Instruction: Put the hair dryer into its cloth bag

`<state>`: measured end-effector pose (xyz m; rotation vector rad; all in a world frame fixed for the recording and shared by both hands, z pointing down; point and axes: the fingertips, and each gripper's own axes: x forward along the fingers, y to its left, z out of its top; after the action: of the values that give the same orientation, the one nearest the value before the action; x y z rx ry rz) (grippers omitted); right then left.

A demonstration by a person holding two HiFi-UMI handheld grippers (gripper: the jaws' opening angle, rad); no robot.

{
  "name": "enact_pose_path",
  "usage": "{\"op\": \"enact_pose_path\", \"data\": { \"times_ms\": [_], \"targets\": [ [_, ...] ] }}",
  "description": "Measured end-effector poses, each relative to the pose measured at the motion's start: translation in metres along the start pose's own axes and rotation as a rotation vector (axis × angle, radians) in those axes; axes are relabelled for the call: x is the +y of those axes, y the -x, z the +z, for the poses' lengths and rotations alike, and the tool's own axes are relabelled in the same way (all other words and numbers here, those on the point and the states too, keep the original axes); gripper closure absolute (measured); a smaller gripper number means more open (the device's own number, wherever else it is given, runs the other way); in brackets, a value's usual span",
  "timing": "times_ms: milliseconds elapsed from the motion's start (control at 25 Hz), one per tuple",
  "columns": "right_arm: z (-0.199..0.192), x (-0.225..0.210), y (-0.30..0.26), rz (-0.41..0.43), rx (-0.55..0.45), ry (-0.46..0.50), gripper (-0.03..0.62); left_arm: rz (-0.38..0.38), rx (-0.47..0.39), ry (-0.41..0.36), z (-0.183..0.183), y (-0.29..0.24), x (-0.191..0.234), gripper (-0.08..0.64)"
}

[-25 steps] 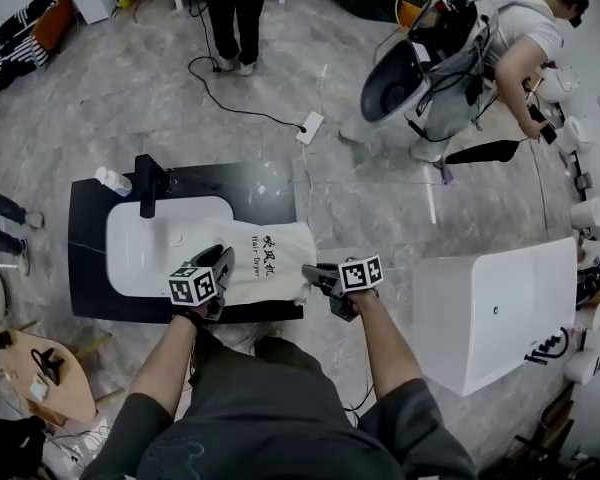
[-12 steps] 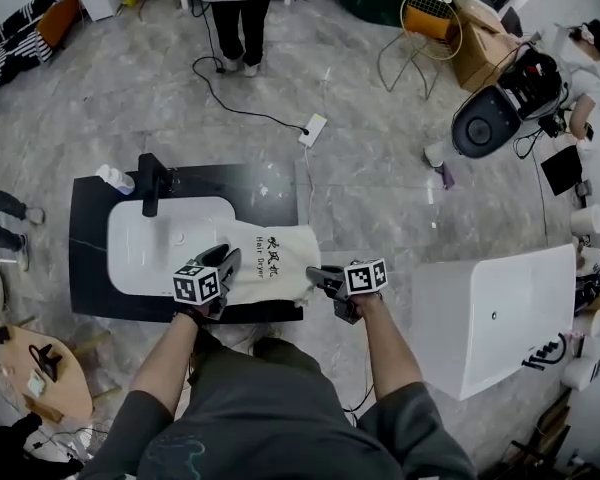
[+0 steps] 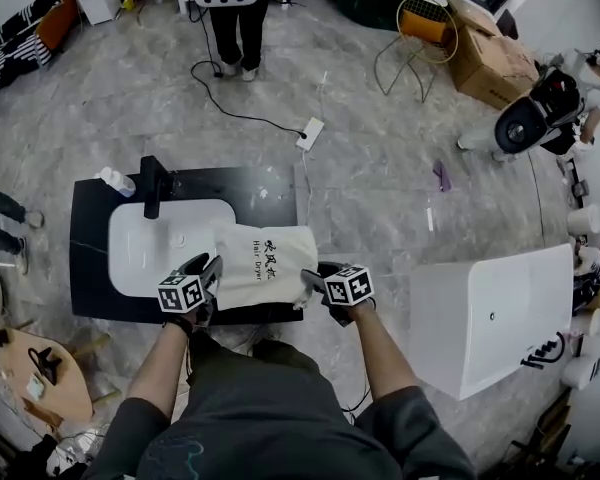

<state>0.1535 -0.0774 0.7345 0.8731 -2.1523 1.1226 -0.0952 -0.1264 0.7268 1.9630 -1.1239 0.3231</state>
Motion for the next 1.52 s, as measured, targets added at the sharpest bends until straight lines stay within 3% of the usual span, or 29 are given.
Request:
{"op": "enact_pose_path", "data": {
  "times_ms": [200,400,600,840,1120,1520],
  "targets": [
    [0.005,-0.004,0.019,-0.146,-0.072,0.042,0.457,0.014,-0.003,-0.014,0.002,0.014,0.011,0.385],
    [0.029,-0.011,0.053,-0.297,-0.196,0.049,0.457,-0.016,-0.025,-0.106,0.025,0.023,-0.004,0.385],
    [0.07,0.012,0.106,-0.493,-0.428,0.147,0.457,-0.07,-0.099,-0.269,0.07,0.04,-0.04,0.385],
    [0.098,0.063,0.17,-0.648,-0.663,0.21,0.457,-0.142,-0.22,-0.49,0.12,0.074,-0.096,0.385],
    [0.106,0.112,0.224,-0.744,-0.842,0.245,0.457,-0.174,-0.373,-0.6,0.158,0.122,-0.128,0.385],
    [0.105,0.13,0.24,-0.81,-0.871,0.253,0.457,-0.194,-0.431,-0.642,0.171,0.151,-0.14,0.39]
  ]
}}
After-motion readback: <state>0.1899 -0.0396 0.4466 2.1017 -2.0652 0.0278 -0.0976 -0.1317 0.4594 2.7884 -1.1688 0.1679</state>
